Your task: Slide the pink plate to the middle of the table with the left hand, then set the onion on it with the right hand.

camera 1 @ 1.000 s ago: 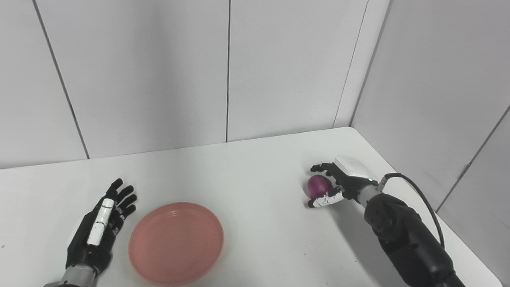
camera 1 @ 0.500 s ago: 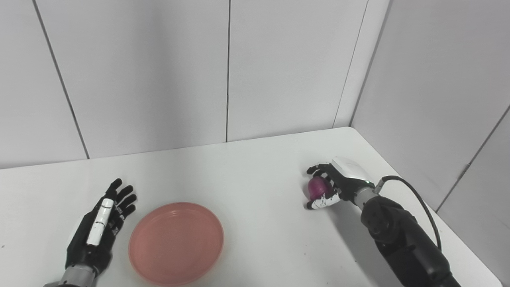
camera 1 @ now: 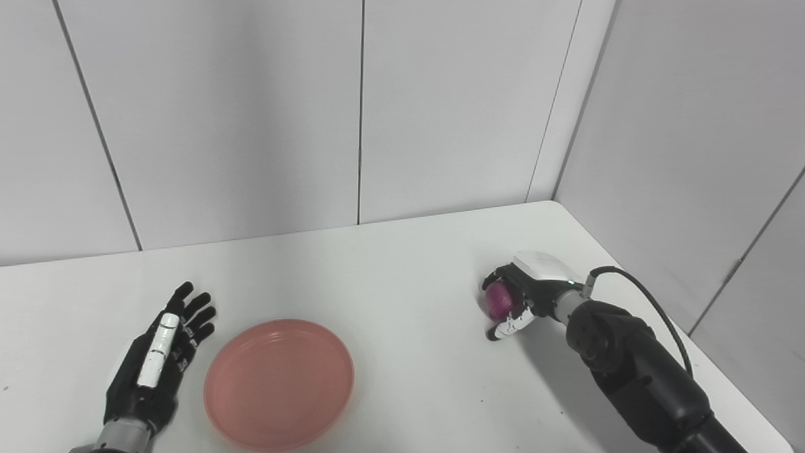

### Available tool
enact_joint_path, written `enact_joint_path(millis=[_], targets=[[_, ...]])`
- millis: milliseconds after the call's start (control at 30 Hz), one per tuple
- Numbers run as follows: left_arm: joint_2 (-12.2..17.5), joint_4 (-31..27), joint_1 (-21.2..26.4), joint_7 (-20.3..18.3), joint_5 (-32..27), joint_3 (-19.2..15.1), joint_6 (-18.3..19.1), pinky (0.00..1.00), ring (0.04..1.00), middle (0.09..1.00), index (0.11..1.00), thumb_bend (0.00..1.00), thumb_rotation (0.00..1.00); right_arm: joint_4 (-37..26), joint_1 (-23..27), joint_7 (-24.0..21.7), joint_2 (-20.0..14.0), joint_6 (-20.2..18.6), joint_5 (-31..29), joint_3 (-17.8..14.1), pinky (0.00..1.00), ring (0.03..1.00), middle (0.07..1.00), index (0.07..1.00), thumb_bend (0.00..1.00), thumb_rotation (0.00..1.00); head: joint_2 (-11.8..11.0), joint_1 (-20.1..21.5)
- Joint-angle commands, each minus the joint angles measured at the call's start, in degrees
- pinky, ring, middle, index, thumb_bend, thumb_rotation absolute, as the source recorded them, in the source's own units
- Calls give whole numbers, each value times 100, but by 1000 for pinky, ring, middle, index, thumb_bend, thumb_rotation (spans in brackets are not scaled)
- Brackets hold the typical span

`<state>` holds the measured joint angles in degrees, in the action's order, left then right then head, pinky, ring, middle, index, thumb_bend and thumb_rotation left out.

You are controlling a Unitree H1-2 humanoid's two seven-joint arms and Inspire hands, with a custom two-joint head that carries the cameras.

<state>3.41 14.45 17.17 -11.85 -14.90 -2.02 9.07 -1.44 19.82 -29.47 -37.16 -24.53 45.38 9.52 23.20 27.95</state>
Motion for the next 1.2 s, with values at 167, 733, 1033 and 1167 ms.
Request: enact_joint_path(millis=[167, 733, 1033, 1167], targets=[[39, 259, -302, 71, 50, 21, 511, 905, 895, 898, 915, 635, 742, 14, 44, -395, -83, -237, 227, -106, 465, 548, 617, 656, 839, 166, 19, -8], [37, 304, -274, 33, 42, 21, 488, 908, 902, 903, 923, 630, 739, 45, 21, 85, -55, -179, -183, -190, 223, 298, 461, 502, 527, 7, 12, -40], [45, 358, -255, 27, 65, 31, 451, 902, 898, 900, 920, 639, 743, -294, 40, 140, -63, -156, -231, -153, 220, 298, 420, 528, 523, 7, 4, -52], [29, 344, -266, 32, 66, 39, 459, 907, 899, 899, 920, 639, 745, -628, 73, 158, -60, -96, -201, -124, 219, 307, 415, 524, 525, 5, 15, -81]])
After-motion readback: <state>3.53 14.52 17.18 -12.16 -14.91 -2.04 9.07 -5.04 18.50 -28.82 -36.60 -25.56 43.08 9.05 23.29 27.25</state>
